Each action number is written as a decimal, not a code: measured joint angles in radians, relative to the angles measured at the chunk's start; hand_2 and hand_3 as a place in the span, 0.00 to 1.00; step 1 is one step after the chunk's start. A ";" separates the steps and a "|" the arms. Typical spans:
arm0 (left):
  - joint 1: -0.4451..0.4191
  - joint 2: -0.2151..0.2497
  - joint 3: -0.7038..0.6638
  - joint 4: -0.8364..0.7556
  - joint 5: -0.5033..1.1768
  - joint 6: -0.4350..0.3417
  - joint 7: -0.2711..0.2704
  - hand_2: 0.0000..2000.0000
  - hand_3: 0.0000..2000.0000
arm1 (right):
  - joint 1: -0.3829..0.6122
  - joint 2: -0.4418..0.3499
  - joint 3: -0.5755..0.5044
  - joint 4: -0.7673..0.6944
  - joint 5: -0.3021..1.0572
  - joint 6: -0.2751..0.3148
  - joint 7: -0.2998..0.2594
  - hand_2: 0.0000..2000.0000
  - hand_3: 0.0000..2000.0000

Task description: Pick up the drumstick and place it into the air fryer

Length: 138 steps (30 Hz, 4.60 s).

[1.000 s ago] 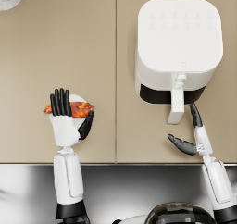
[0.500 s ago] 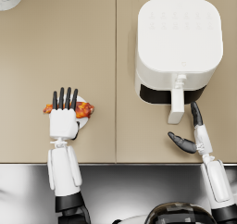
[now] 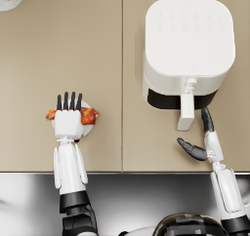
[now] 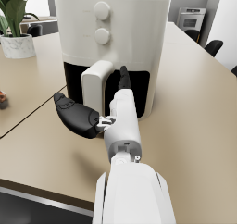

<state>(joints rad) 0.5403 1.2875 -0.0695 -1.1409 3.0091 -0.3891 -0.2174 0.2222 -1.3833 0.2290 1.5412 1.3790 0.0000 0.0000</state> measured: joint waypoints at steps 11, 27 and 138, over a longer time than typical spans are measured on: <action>0.073 -0.016 0.056 0.168 0.003 0.138 -0.043 1.00 1.00 | 0.020 -0.027 -0.003 -0.114 0.000 0.000 0.000 0.00 0.00; -0.062 -0.006 0.065 -0.367 0.001 0.285 0.218 1.00 1.00 | 0.142 -0.091 0.082 -0.283 0.002 -0.030 0.000 0.00 0.00; -0.253 -0.005 0.020 -0.816 -0.766 0.389 0.218 0.00 0.00 | 0.515 0.196 0.537 -0.492 0.006 0.277 0.022 1.00 1.00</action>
<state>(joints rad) 0.2869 1.2829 -0.0500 -1.9564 2.2432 -0.0002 0.0001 0.7371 -1.1871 0.7664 1.0492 1.3850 0.2775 0.0215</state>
